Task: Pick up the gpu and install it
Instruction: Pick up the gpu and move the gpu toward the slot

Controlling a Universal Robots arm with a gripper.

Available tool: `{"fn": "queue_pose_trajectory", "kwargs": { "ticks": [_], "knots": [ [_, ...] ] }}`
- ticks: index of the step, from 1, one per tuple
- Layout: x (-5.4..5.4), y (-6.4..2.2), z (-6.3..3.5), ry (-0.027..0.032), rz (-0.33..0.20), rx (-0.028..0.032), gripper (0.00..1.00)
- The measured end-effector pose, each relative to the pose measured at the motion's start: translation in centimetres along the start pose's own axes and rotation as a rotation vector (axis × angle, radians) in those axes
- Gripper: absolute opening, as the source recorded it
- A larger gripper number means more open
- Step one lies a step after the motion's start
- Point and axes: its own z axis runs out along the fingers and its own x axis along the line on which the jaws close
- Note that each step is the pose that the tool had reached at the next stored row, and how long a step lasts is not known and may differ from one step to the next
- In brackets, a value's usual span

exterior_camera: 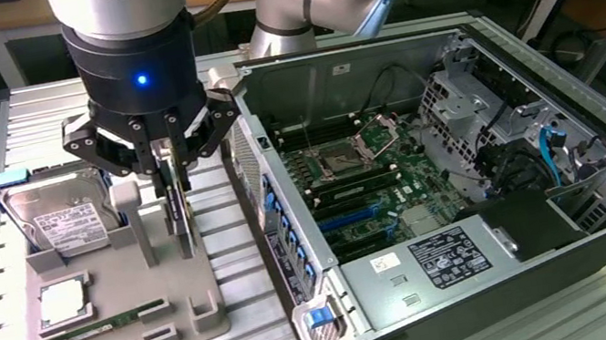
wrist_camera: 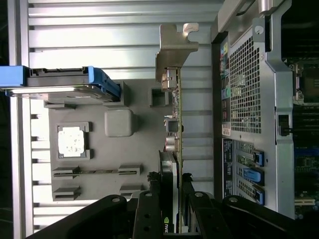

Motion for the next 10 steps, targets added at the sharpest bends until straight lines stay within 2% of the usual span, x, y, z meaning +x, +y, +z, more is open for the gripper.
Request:
{"fn": "queue_pose_trajectory", "kwargs": {
  "ticks": [10],
  "knots": [
    [0.00, 0.03, -0.46, 0.0001, 0.000, 0.0001, 0.27]
  ]
}}
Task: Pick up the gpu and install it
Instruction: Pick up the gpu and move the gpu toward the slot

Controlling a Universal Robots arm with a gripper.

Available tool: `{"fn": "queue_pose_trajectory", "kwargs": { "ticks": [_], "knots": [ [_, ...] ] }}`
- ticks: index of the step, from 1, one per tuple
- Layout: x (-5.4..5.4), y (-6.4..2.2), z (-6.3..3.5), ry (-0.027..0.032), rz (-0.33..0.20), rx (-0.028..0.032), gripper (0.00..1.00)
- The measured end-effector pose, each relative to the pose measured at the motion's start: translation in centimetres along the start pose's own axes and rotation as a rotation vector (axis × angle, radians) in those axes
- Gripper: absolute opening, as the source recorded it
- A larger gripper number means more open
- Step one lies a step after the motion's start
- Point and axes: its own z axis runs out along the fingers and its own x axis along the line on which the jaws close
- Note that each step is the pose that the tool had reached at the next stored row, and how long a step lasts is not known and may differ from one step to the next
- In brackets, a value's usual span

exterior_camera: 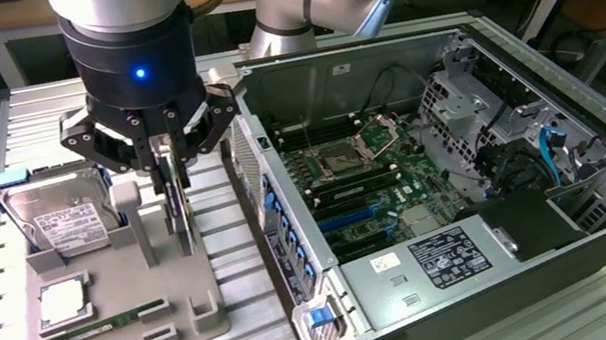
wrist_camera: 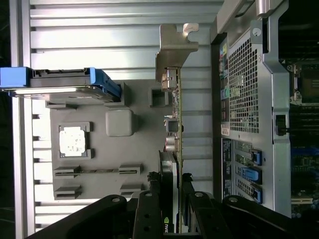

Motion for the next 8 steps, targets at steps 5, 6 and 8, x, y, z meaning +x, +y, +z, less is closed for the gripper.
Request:
{"fn": "queue_pose_trajectory", "kwargs": {
  "ticks": [5, 6, 8],
  "knots": [
    [0.00, 0.01, -0.26, 0.0000, 0.000, 0.0000, 0.27],
    [0.00, 0.02, -0.32, 0.0000, 0.000, 0.0000, 0.27],
    [0.00, 0.03, -0.44, 0.0000, 0.000, 0.0000, 0.27]
  ]
}}
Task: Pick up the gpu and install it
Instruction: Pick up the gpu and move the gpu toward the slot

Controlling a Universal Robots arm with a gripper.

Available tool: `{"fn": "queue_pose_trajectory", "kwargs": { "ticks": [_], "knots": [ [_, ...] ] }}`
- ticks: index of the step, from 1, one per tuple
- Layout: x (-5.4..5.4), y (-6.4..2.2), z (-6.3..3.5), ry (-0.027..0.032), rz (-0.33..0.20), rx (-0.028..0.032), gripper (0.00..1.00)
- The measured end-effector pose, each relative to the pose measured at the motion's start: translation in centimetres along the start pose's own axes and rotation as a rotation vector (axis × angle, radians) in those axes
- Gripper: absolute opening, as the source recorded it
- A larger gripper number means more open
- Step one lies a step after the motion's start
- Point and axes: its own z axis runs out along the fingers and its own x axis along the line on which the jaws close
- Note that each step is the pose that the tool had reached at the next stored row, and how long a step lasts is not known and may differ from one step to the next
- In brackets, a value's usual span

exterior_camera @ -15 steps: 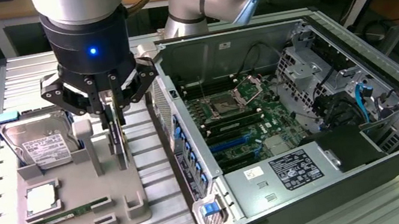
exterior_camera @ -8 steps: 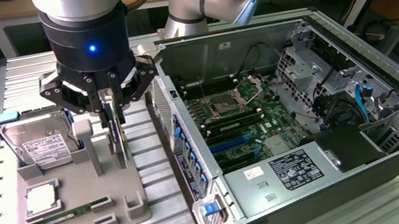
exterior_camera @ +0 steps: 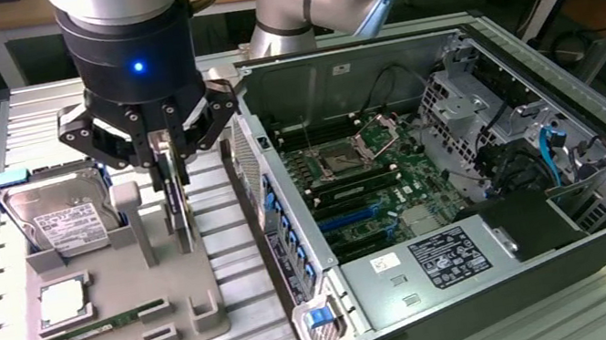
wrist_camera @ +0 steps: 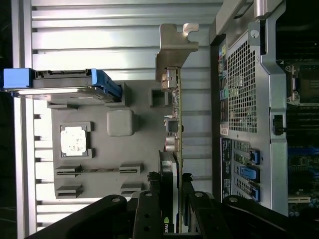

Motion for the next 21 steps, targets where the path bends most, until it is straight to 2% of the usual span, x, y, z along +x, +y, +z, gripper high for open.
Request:
{"fn": "queue_pose_trajectory", "kwargs": {
  "ticks": [14, 21],
  "knots": [
    [0.00, 0.05, -0.82, 0.0000, 0.000, 0.0000, 0.27],
    [-0.01, 0.06, -0.91, 0.0001, 0.000, 0.0001, 0.27]
  ]
}}
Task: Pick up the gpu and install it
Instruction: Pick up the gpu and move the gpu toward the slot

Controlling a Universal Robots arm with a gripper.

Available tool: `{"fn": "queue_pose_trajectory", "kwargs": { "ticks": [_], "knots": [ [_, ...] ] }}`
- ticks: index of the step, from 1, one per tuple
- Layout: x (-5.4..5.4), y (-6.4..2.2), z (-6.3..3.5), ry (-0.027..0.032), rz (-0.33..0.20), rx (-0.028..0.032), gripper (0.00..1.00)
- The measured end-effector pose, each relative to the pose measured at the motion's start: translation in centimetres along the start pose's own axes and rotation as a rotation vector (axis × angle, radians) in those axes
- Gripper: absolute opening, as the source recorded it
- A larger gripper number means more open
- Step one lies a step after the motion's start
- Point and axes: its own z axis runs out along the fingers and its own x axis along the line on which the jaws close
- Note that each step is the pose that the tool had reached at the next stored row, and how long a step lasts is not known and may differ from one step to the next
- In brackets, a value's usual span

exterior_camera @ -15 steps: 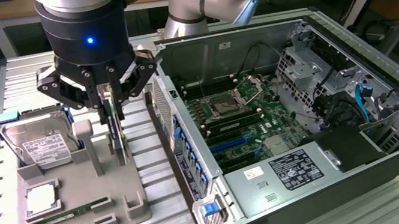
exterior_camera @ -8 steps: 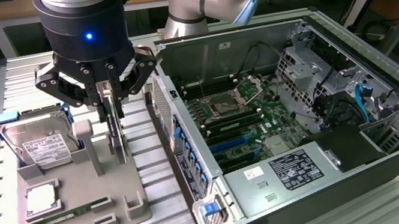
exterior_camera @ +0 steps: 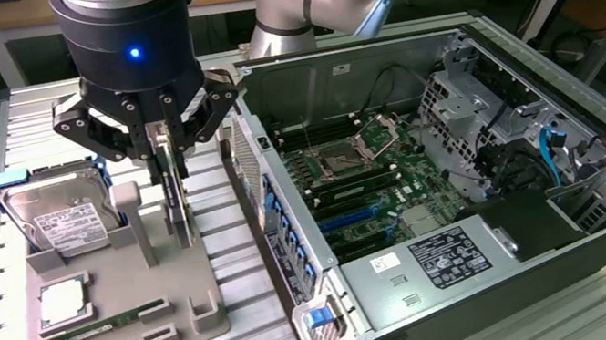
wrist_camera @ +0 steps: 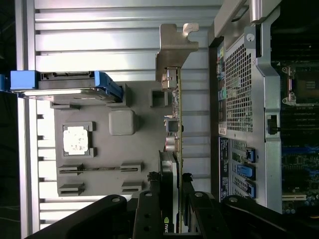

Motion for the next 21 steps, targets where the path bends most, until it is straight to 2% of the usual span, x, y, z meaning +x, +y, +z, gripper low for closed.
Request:
{"fn": "queue_pose_trajectory", "kwargs": {
  "ticks": [9, 10, 12, 13, 14, 15, 18, 19, 21],
  "knots": [
    [0.0, 0.00, -0.07, 0.0001, 0.000, 0.0001, 0.27],
    [0.0, 0.05, -0.44, 0.0000, 0.000, 0.0009, 0.27],
    [0.0, 0.15, -1.94, -0.0003, 0.000, 0.0011, 0.27],
    [0.0, 0.18, -2.38, -0.0001, 0.000, 0.0013, 0.27],
    [0.0, 0.24, -3.41, -0.0002, 0.000, 0.0011, 0.27],
    [0.0, 0.27, -3.90, -0.0003, 0.000, 0.0012, 0.27],
    [-0.2, 0.29, -4.01, -0.0001, 0.000, 0.0013, 0.27],
    [-1.0, 0.30, -4.00, -0.0002, 0.000, 0.0012, 0.27],
    [-1.3, 0.31, -4.00, -0.0002, 0.000, 0.0012, 0.27]
  ]
}}
